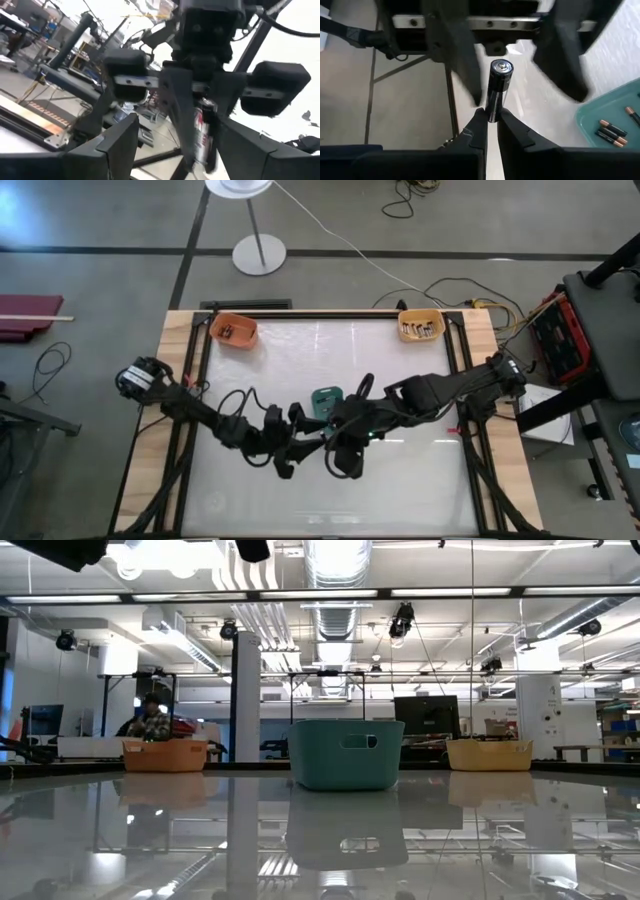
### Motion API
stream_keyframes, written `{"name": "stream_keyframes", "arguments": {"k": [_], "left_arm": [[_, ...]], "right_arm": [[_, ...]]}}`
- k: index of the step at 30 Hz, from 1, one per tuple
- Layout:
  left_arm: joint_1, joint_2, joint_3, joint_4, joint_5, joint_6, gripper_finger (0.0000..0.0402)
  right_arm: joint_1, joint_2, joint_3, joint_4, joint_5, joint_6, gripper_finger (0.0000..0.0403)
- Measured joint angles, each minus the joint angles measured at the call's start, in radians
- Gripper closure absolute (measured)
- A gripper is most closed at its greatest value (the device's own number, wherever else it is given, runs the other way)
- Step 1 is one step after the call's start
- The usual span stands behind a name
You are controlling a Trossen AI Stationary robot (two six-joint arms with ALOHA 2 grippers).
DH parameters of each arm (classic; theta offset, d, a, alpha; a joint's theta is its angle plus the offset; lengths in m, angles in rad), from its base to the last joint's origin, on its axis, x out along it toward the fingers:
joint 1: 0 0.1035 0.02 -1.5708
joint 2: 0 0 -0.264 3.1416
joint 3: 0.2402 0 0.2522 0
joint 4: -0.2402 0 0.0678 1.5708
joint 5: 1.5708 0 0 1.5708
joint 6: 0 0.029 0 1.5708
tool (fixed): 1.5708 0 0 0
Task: Sort batteries
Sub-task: Put the black battery into the yellow bin
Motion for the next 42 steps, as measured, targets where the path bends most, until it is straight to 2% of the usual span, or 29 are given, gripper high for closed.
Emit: {"name": "stream_keyframes", "arguments": {"k": [13, 16, 21, 25, 28, 31, 32, 35, 39, 42], "left_arm": [[0.017, -0.016, -0.006, 0.018, 0.049, 0.027, 0.017], [0.013, -0.044, -0.034, 0.019, 0.027, 0.039, 0.017], [-0.006, -0.17, -0.188, 0.019, -0.031, 0.031, 0.0155], [-0.067, -0.288, -0.347, 0.018, -0.066, -0.053, 0.0143], [-0.129, -0.33, -0.423, 0.016, -0.143, -0.139, 0.0142], [-0.188, -0.337, -0.449, 0.013, -0.202, -0.161, 0.0141], [-0.203, -0.335, -0.45, 0.013, -0.21, -0.162, 0.0141], [-0.227, -0.324, -0.446, -0.005, -0.223, -0.171, 0.0141], [-0.244, -0.312, -0.437, -0.018, -0.229, -0.18, 0.0141], [-0.249, -0.311, -0.447, -0.021, -0.231, -0.177, 0.0141]], "right_arm": [[0.0, -0.002, 0.0, -0.001, 0.033, 0.027, 0.0384], [-0.006, -0.002, 0.0, -0.007, 0.035, 0.044, 0.0384], [-0.028, -0.015, -0.001, -0.082, 0.036, 0.107, 0.0384], [-0.08, -0.055, -0.001, -0.254, 0.081, 0.117, 0.0384], [-0.163, -0.078, -0.001, -0.487, 0.137, 0.119, 0.0384], [-0.278, -0.079, -0.035, -0.695, 0.166, 0.076, 0.0384], [-0.323, -0.079, -0.068, -0.686, 0.163, 0.032, 0.0384], [-0.489, -0.099, -0.184, -0.639, 0.058, -0.069, 0.0384], [-0.762, -0.086, -0.317, -0.67, 0.049, -0.2, 0.0384], [-0.954, -0.075, -0.388, -0.618, 0.046, -0.295, 0.0384]]}}
